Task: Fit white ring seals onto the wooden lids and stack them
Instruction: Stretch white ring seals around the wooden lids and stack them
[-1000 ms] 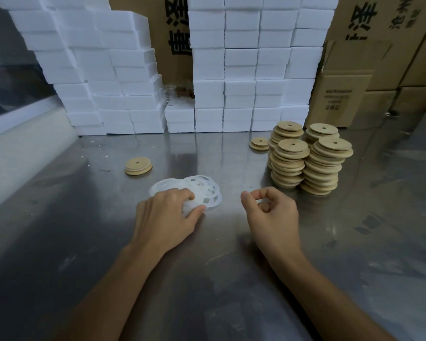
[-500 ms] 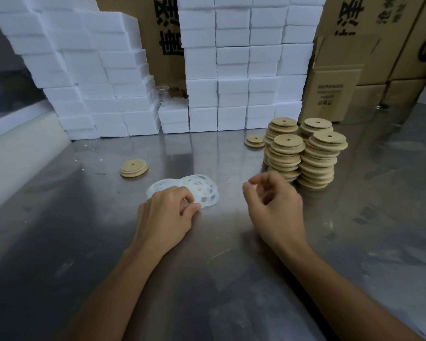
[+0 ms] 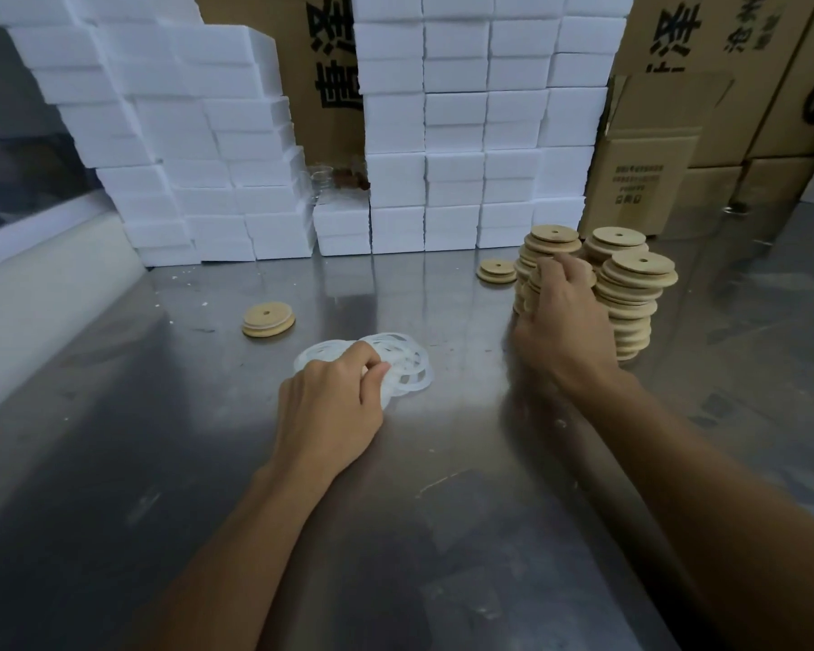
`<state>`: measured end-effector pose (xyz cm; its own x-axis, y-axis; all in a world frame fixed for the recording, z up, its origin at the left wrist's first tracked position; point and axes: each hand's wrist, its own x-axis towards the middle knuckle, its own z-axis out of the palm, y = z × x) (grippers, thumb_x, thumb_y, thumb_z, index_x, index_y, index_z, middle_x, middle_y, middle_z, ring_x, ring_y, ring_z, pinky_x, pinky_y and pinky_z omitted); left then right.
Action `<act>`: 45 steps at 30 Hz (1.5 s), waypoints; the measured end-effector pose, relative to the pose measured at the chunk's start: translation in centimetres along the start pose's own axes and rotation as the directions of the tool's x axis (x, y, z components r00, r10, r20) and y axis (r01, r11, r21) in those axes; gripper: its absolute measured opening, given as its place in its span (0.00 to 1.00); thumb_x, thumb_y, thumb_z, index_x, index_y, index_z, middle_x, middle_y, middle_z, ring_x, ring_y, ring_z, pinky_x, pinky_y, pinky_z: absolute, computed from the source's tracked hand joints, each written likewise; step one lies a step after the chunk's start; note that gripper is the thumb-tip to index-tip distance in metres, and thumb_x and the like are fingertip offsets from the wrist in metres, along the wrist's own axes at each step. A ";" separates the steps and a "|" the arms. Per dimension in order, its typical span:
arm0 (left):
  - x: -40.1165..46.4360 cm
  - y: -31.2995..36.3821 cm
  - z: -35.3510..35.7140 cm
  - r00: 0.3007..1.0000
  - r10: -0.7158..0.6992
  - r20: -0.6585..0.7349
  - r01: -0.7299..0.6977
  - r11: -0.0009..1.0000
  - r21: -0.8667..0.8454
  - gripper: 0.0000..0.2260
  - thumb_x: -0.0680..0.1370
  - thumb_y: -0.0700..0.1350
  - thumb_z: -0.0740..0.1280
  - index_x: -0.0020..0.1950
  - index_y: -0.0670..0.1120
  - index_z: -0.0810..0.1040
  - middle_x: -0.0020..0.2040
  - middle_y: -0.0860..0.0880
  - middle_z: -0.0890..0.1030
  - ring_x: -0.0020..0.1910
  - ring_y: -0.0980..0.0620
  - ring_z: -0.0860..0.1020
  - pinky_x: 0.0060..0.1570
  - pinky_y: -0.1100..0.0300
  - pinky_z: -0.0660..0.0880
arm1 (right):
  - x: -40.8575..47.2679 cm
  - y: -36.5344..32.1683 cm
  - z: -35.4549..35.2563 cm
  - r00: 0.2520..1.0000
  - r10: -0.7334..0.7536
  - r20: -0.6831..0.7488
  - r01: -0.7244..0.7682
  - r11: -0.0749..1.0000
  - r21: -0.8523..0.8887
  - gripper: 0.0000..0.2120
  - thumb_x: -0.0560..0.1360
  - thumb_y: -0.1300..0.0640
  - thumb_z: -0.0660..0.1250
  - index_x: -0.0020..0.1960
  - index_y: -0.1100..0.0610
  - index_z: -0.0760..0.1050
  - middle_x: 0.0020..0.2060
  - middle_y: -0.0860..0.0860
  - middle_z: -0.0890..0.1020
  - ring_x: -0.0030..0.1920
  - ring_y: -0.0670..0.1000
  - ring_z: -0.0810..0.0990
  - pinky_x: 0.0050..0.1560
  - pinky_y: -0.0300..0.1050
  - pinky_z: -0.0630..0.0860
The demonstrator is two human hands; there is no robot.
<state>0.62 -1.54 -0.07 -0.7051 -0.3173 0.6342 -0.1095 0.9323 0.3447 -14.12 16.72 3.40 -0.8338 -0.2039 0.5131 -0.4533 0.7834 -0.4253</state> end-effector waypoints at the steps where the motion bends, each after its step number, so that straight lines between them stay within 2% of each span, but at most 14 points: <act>1: 0.0 0.1 -0.1 0.999 0.023 -0.026 -0.023 1.000 0.004 0.04 0.78 0.44 0.69 0.44 0.46 0.80 0.31 0.47 0.81 0.32 0.42 0.76 0.33 0.57 0.65 | 0.0 0.1 -0.1 1.000 0.000 -0.025 0.000 1.000 0.001 0.18 0.73 0.66 0.64 0.63 0.62 0.69 0.68 0.56 0.69 0.55 0.65 0.76 0.49 0.57 0.74; 5: 0.2 0.7 -0.5 0.982 0.120 -0.148 -0.115 0.993 0.041 0.06 0.78 0.42 0.70 0.41 0.42 0.79 0.26 0.45 0.77 0.24 0.41 0.74 0.24 0.56 0.67 | -0.4 0.2 -0.5 0.994 -0.048 -0.100 0.049 0.999 0.013 0.16 0.72 0.69 0.64 0.60 0.63 0.73 0.59 0.58 0.76 0.53 0.64 0.76 0.47 0.56 0.74; 9: 0.1 1.1 -0.7 0.961 0.156 -0.227 -0.167 0.985 -0.033 0.08 0.77 0.46 0.67 0.41 0.43 0.80 0.28 0.48 0.79 0.24 0.44 0.75 0.24 0.55 0.71 | -1.2 0.0 -0.9 0.958 -0.139 -0.251 0.167 0.981 0.094 0.10 0.74 0.66 0.65 0.55 0.64 0.75 0.51 0.59 0.79 0.47 0.60 0.77 0.43 0.53 0.73; 14: 0.3 1.6 -0.3 0.956 0.107 -0.272 -0.174 0.957 -0.232 0.05 0.76 0.44 0.69 0.42 0.43 0.78 0.32 0.52 0.80 0.25 0.49 0.77 0.28 0.53 0.75 | -3.0 -1.6 -0.5 0.874 -0.232 -0.427 0.382 0.871 0.310 0.06 0.75 0.61 0.71 0.42 0.64 0.79 0.42 0.54 0.81 0.40 0.45 0.76 0.42 0.32 0.73; 17: 0.3 1.4 0.0 0.979 0.010 -0.205 -0.078 0.943 -0.325 0.09 0.77 0.41 0.70 0.53 0.49 0.73 0.39 0.51 0.84 0.32 0.49 0.80 0.34 0.51 0.78 | -4.0 -2.1 0.3 0.884 -0.262 -0.386 0.409 0.834 0.372 0.02 0.75 0.66 0.70 0.46 0.65 0.79 0.50 0.57 0.78 0.46 0.40 0.73 0.45 0.25 0.69; 20: 0.4 1.5 0.0 0.985 -0.110 -0.134 0.050 0.919 -0.392 0.12 0.77 0.41 0.70 0.57 0.51 0.73 0.42 0.54 0.85 0.38 0.50 0.82 0.40 0.53 0.78 | -4.6 -2.4 1.1 0.928 -0.228 -0.294 0.342 0.834 0.433 0.13 0.73 0.67 0.71 0.57 0.63 0.77 0.62 0.59 0.72 0.56 0.33 0.67 0.50 0.21 0.66; 22: 0.7 1.7 -0.1 0.978 -0.195 -0.068 0.135 0.852 -0.506 0.04 0.77 0.40 0.71 0.49 0.47 0.78 0.39 0.54 0.85 0.35 0.53 0.82 0.37 0.56 0.78 | -4.8 -2.5 1.5 0.972 -0.127 -0.199 0.214 0.831 0.514 0.19 0.73 0.63 0.72 0.63 0.58 0.74 0.63 0.52 0.72 0.58 0.37 0.68 0.54 0.27 0.69; 26: 1.0 2.4 -0.5 0.912 -0.357 0.202 0.361 0.468 -0.806 0.05 0.79 0.36 0.67 0.45 0.45 0.79 0.38 0.50 0.86 0.31 0.53 0.80 0.25 0.67 0.69 | -4.9 -2.2 1.9 0.999 0.031 -0.014 -0.014 0.758 0.652 0.14 0.74 0.61 0.71 0.56 0.49 0.72 0.49 0.36 0.76 0.48 0.38 0.77 0.49 0.41 0.76; 28: 1.0 2.8 -0.6 0.876 -0.369 0.311 0.441 0.350 -0.826 0.05 0.80 0.39 0.67 0.46 0.44 0.80 0.39 0.48 0.86 0.33 0.51 0.81 0.23 0.66 0.66 | -4.9 -2.1 2.1 0.993 0.038 0.113 -0.109 0.679 0.726 0.10 0.77 0.62 0.68 0.51 0.48 0.74 0.51 0.44 0.79 0.46 0.48 0.82 0.45 0.48 0.82; 30: 1.0 3.0 -0.5 0.848 -0.380 0.368 0.488 0.293 -0.822 0.04 0.80 0.40 0.67 0.47 0.43 0.81 0.40 0.48 0.86 0.35 0.51 0.82 0.24 0.64 0.67 | -4.9 -2.2 2.1 0.984 0.023 0.179 -0.159 0.580 0.799 0.08 0.79 0.62 0.64 0.50 0.50 0.76 0.52 0.53 0.81 0.45 0.55 0.83 0.39 0.46 0.82; 35: 0.9 3.1 0.1 0.804 -0.424 0.418 0.557 0.290 -0.778 0.05 0.78 0.43 0.69 0.48 0.43 0.84 0.42 0.44 0.85 0.38 0.49 0.78 0.27 0.62 0.70 | -5.1 -2.5 1.4 0.957 -0.070 0.282 -0.228 0.422 0.877 0.13 0.83 0.53 0.58 0.48 0.56 0.80 0.46 0.55 0.82 0.45 0.56 0.81 0.39 0.48 0.81; 38: 0.8 3.3 0.5 0.794 -0.424 0.435 0.571 0.274 -0.774 0.04 0.77 0.43 0.71 0.44 0.45 0.84 0.42 0.45 0.84 0.37 0.51 0.78 0.25 0.61 0.70 | -5.3 -2.9 1.4 0.965 -0.102 0.243 -0.168 0.472 0.866 0.13 0.81 0.51 0.62 0.47 0.58 0.79 0.42 0.55 0.82 0.42 0.56 0.82 0.37 0.49 0.81; 42: 0.6 3.3 0.8 0.813 -0.416 0.408 0.559 0.363 -0.745 0.08 0.77 0.44 0.72 0.38 0.50 0.83 0.39 0.49 0.85 0.36 0.44 0.76 0.26 0.59 0.71 | -5.4 -2.8 1.5 0.977 -0.114 0.180 -0.093 0.534 0.840 0.09 0.80 0.54 0.64 0.47 0.60 0.78 0.41 0.56 0.83 0.43 0.60 0.82 0.37 0.56 0.81; 45: 0.5 3.2 1.0 0.816 -0.396 0.422 0.562 0.373 -0.738 0.10 0.77 0.43 0.72 0.36 0.52 0.81 0.40 0.48 0.85 0.37 0.43 0.79 0.27 0.57 0.73 | -5.6 -2.8 1.4 0.977 -0.147 0.156 -0.047 0.564 0.824 0.09 0.81 0.54 0.64 0.46 0.59 0.78 0.39 0.55 0.82 0.39 0.55 0.81 0.36 0.54 0.78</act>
<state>-0.81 1.47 0.67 -0.8272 -0.5548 0.0892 0.0799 0.0411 0.9960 -8.63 14.82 0.65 -0.7969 -0.4062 0.4471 -0.4764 -0.0324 -0.8786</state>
